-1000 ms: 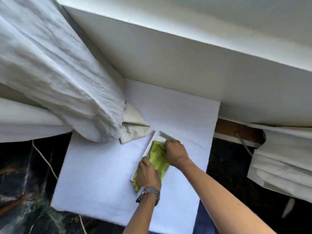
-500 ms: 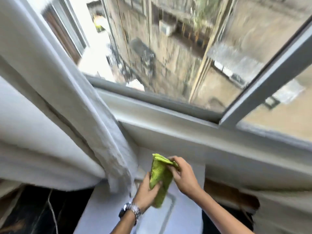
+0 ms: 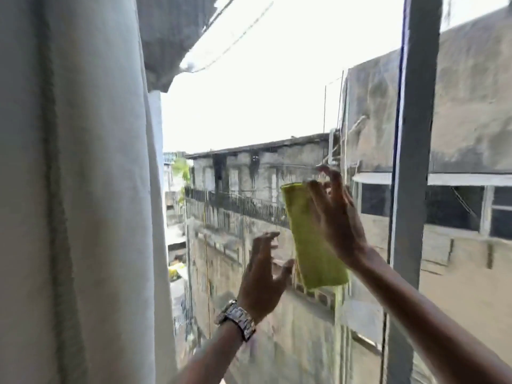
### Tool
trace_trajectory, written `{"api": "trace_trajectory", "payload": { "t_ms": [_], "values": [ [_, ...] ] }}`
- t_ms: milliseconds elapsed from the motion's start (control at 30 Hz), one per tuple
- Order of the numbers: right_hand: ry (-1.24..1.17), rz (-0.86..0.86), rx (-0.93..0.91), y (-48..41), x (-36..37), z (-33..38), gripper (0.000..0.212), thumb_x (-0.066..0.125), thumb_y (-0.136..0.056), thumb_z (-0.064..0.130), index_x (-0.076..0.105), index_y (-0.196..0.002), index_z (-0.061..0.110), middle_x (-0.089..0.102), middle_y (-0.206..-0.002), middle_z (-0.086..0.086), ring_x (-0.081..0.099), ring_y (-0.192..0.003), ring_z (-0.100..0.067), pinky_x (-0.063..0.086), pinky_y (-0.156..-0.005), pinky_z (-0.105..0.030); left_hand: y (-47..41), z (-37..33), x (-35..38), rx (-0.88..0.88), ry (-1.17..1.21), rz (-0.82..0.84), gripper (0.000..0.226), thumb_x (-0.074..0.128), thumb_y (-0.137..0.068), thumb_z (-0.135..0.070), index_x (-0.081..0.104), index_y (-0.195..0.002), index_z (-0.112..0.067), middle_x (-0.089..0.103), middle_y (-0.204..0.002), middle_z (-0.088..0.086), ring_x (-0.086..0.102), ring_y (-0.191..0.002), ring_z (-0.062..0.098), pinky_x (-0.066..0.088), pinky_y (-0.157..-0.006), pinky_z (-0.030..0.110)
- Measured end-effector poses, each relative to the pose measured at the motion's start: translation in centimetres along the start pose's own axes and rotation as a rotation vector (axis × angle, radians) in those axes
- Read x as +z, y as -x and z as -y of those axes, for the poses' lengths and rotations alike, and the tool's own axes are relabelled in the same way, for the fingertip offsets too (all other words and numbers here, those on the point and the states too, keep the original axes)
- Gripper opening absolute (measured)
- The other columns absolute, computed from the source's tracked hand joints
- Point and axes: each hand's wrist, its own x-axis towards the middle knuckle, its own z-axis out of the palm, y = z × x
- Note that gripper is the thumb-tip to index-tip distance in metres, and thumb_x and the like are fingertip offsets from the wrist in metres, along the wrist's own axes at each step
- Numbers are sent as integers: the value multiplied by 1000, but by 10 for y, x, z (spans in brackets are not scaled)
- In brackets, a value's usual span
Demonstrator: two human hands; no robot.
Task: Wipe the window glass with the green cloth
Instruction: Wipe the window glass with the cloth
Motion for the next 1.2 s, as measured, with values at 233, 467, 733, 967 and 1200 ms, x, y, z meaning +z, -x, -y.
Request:
{"api": "trace_trajectory", "payload": {
  "t_ms": [233, 467, 733, 967, 1200],
  "values": [
    [509, -30, -88, -62, 5, -24, 41, 89, -72, 14, 71, -108, 7, 70, -120, -13, 65, -108, -31, 56, -86, -45, -119, 14, -107, 206, -521, -291, 45, 52, -95, -23, 52, -129, 6, 58, -129, 24, 59, -119, 34, 57, -99, 39],
    [381, -52, 73, -26, 51, -11, 66, 51, -100, 36, 40, -148, -9, 38, -155, -31, 35, -147, -41, 34, -122, -52, -149, 103, -140, 160, -903, -92, 60, 20, -104, -46, 8, -161, -31, -3, -172, 9, 4, -159, 31, 16, -129, 58],
    [538, 4, 29, -40, 79, -15, 94, 26, -98, 72, 20, -158, -1, 18, -167, -22, 12, -157, -34, 14, -129, -50, -164, 150, -116, 251, -697, -245, 69, 5, -102, -52, 24, -159, -17, 8, -171, 17, 6, -160, 33, 4, -128, 61],
    [494, 298, -294, -1, 144, 30, 101, 28, -93, 80, 21, -158, 3, 18, -167, -20, 9, -157, -34, 15, -129, -49, -167, 178, -115, 412, -657, -349, 59, 24, -103, -37, 25, -159, -19, 14, -170, 14, 9, -160, 31, 2, -130, 54],
    [570, 528, -603, 65, 149, 32, 112, 32, -88, 86, 19, -158, 0, 17, -167, -20, 12, -157, -34, 8, -130, -46, -162, 165, -119, 403, -602, -378, 58, 31, -100, -28, 36, -155, -14, 23, -167, 18, 17, -158, 33, 12, -128, 61]
  ]
}}
